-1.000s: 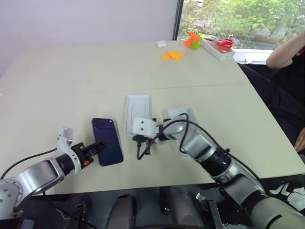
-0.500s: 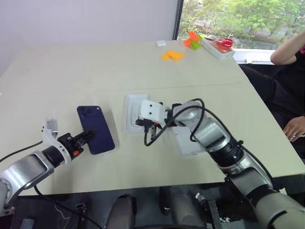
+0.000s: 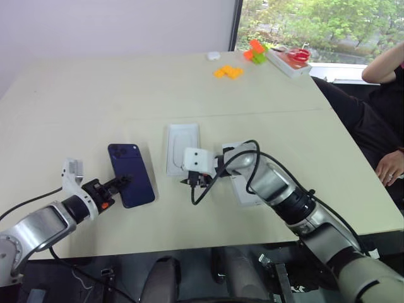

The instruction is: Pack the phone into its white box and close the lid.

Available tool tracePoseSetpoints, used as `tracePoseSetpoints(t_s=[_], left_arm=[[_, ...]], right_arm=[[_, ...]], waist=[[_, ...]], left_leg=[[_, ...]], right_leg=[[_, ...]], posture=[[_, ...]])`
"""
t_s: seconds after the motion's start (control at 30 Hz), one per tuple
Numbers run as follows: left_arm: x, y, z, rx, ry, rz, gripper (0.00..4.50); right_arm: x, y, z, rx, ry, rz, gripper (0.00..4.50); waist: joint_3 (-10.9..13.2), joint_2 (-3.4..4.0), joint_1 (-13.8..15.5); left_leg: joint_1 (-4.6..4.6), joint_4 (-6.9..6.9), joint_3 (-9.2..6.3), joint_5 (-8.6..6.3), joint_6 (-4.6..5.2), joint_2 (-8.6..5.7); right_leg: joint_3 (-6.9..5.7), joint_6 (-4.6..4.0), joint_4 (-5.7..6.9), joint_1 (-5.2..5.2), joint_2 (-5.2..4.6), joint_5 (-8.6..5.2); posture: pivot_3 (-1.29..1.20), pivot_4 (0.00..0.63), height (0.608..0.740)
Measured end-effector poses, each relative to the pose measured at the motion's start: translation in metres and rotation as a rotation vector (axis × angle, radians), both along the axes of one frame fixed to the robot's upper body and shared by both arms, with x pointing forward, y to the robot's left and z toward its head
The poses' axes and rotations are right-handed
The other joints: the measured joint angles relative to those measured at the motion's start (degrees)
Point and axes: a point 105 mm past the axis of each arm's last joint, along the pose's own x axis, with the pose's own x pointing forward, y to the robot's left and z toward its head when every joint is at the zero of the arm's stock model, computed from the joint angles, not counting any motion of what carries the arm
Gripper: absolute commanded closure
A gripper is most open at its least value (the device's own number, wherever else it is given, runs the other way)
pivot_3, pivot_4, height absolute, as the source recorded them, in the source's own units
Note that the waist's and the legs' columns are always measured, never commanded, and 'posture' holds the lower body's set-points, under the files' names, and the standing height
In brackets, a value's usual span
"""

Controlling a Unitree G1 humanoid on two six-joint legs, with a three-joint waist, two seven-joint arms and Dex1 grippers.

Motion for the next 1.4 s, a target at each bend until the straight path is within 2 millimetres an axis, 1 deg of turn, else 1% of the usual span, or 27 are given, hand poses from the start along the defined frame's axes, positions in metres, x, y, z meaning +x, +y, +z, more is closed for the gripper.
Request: tracePoseSetpoints(t_s=[0.1, 0.17, 0.2, 0.3, 0.37, 0.5, 0.57, 0.67, 0.77, 0.83, 0.87, 0.9, 1.03, 1.17, 1.27, 1.4], left_arm=[[0.000, 0.000, 0.000, 0.004, -0.001, 0.000, 4.50], [0.001, -0.001, 0.000, 0.004, -0.002, -0.004, 4.50], [0.001, -0.002, 0.000, 0.003, -0.002, -0.006, 4.50], [0.002, -0.002, 0.000, 0.001, -0.003, -0.007, 4.50], [0.004, -0.002, 0.002, 0.000, -0.010, -0.006, 4.50], [0.004, -0.001, 0.005, -0.013, -0.020, -0.003, 4.50], [0.005, -0.003, 0.009, -0.022, -0.030, -0.009, 4.50], [0.005, -0.008, 0.016, -0.015, -0.054, -0.030, 4.50], [0.007, -0.014, 0.022, -0.009, -0.079, -0.052, 4.50], [0.009, -0.022, 0.027, -0.001, -0.096, -0.078, 4.50], [0.011, -0.028, 0.029, 0.004, -0.104, -0.098, 4.50], [0.012, -0.034, 0.031, 0.009, -0.109, -0.117, 4.50], [0.018, -0.058, 0.034, -0.033, -0.120, -0.153, 4.50], [0.021, -0.085, 0.030, -0.103, -0.094, -0.171, 4.50], [0.020, -0.097, 0.024, -0.113, -0.058, -0.177, 4.50], [0.022, -0.115, 0.017, -0.152, 0.002, -0.169, 4.50]], right_arm=[[-0.001, -0.001, -0.003, -0.012, -0.002, -0.002, 3.14], [-0.001, -0.002, -0.002, -0.015, -0.009, -0.007, 4.10], [0.000, -0.002, -0.002, -0.016, -0.013, -0.008, 4.46], [-0.001, -0.002, -0.002, -0.019, -0.024, -0.008, 4.46], [-0.008, -0.007, -0.003, -0.023, -0.029, 0.006, 4.46], [-0.024, -0.021, -0.002, -0.059, -0.040, 0.061, 4.46], [-0.036, -0.030, -0.003, -0.070, -0.021, 0.085, 4.46], [-0.053, -0.041, -0.002, -0.059, 0.046, 0.094, 4.46], [-0.060, -0.046, -0.003, -0.054, 0.075, 0.089, 4.46], [-0.064, -0.047, -0.004, -0.040, 0.106, 0.083, 4.46], [-0.066, -0.046, -0.004, -0.033, 0.122, 0.082, 3.76], [-0.068, -0.046, -0.004, -0.027, 0.136, 0.084, 3.51], [-0.070, -0.044, -0.002, -0.006, 0.138, 0.081, 1.52], [-0.069, -0.046, 0.009, 0.033, 0.116, 0.077, 1.52], [-0.068, -0.051, 0.016, 0.044, 0.103, 0.069, 1.52], [-0.059, -0.062, 0.028, 0.075, 0.063, 0.010, 1.52]], waist=[[0.0, 0.00, 0.0], [0.0, -0.01, 0.0], [0.0, -0.01, 0.0], [0.0, -0.01, 0.0], [0.0, -0.02, 0.1], [0.0, -0.02, 0.3], [0.0, -0.02, 0.4], [0.0, -0.03, 0.7], [0.0, -0.04, 0.6], [0.0, -0.05, 0.7], [0.0, -0.05, 0.8], [0.0, -0.05, 0.9], [0.0, -0.05, 1.5], [0.0, -0.07, 1.7], [0.0, -0.08, 1.7], [0.0, -0.09, 1.8]], left_leg=[[0.01, 0.00, 0.00, 0.00, -0.01, 0.01], [0.02, 0.00, -0.01, 0.01, -0.01, 0.01], [0.03, 0.00, -0.01, 0.01, -0.01, 0.01], [0.03, 0.00, 0.00, 0.01, -0.01, 0.01], [0.02, 0.00, -0.02, 0.01, -0.01, 0.01], [-0.01, 0.01, -0.02, 0.01, -0.01, -0.01], [0.00, 0.05, -0.02, 0.01, -0.01, -0.03], [0.03, 0.10, -0.02, 0.01, -0.01, -0.03], [0.14, 0.13, -0.02, 0.02, -0.04, -0.02], [0.23, 0.13, -0.04, 0.04, -0.06, -0.01], [0.29, 0.13, -0.05, 0.04, -0.06, -0.01], [0.36, 0.13, -0.04, 0.04, -0.06, 0.00], [0.47, 0.13, -0.01, 0.04, -0.06, -0.02], [0.44, 0.14, -0.01, 0.05, -0.08, -0.08], [0.45, 0.14, -0.01, 0.05, -0.08, -0.09], [0.55, 0.16, -0.04, 0.05, -0.08, -0.11]], right_leg=[[0.00, 0.00, 0.02, 0.00, 0.02, 0.00], [-0.01, 0.00, 0.03, 0.01, 0.02, 0.00], [-0.01, 0.00, 0.03, 0.01, 0.02, 0.00], [-0.01, 0.00, 0.03, 0.02, 0.02, 0.00], [-0.03, 0.02, 0.03, 0.02, 0.02, 0.01], [-0.02, 0.03, 0.01, 0.02, -0.05, 0.01], [-0.03, 0.02, 0.01, 0.03, -0.06, 0.00], [-0.04, 0.02, 0.02, 0.08, -0.04, -0.01], [-0.04, 0.07, 0.05, 0.16, 0.02, -0.05], [-0.05, 0.10, 0.06, 0.23, 0.06, -0.07], [-0.06, 0.09, 0.06, 0.28, 0.08, -0.06], [-0.05, 0.10, 0.06, 0.34, 0.09, -0.07], [-0.03, 0.09, 0.05, 0.46, 0.08, -0.06], [0.01, -0.05, 0.04, 0.49, -0.01, 0.06], [0.03, -0.05, 0.04, 0.49, -0.01, 0.07], [0.01, -0.05, 0.06, 0.62, 0.02, 0.05]], posture=[[0.00, 0.150, 0.739], [0.00, 0.150, 0.739], [0.00, 0.150, 0.739], [0.00, 0.150, 0.739], [0.00, 0.150, 0.739], [0.00, 0.150, 0.739], [0.00, 0.150, 0.739], [0.00, 0.150, 0.739], [0.00, 0.150, 0.739], [0.00, 0.150, 0.739], [0.00, 0.150, 0.739], [0.00, 0.150, 0.739], [0.00, 0.150, 0.739], [0.00, 0.150, 0.739], [0.00, 0.150, 0.739], [0.00, 0.150, 0.739]])
